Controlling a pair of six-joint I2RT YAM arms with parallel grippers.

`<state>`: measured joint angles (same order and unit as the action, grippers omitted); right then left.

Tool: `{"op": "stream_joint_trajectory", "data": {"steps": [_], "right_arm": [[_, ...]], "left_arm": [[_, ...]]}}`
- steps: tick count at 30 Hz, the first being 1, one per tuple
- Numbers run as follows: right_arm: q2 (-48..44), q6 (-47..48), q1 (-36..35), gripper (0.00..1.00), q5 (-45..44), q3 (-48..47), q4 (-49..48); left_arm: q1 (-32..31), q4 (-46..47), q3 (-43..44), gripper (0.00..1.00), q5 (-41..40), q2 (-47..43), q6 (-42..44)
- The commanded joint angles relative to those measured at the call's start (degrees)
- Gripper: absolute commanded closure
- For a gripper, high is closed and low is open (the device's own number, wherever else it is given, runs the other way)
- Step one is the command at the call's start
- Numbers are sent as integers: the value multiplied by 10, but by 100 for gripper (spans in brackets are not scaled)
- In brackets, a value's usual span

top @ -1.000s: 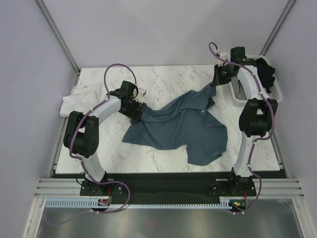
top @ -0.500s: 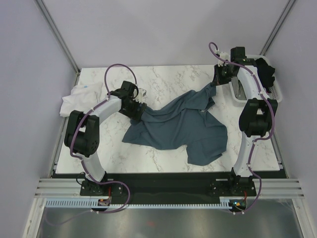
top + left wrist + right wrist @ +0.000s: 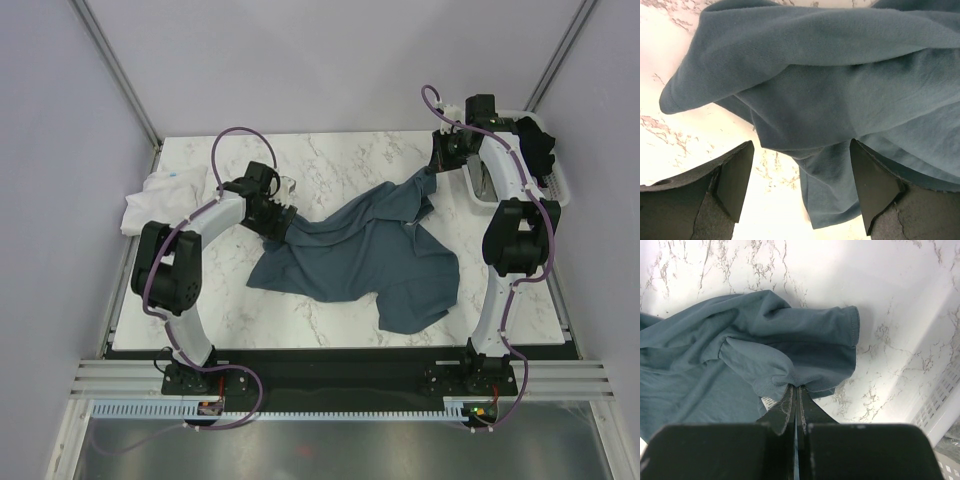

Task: Fold and stack the t-shirts
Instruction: Flatten the tshirt out

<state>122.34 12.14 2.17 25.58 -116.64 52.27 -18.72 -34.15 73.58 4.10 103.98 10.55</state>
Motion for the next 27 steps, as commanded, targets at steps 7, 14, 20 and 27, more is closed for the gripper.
{"op": "stream_joint_trajectory", "data": {"steps": [7,14,20,27], "right_arm": [[-24,-6,4,100,5,2,-16],[-24,-5,5,100,5,3,-16],[-25,-5,5,100,4,3,-16],[-24,-5,4,100,3,3,-16]], "left_arm": [[0,7,19,15,-2,3,-11],[1,7,20,15,-2,4,-11],[1,7,21,15,-2,3,-11],[1,7,26,15,-2,-5,-11]]}}
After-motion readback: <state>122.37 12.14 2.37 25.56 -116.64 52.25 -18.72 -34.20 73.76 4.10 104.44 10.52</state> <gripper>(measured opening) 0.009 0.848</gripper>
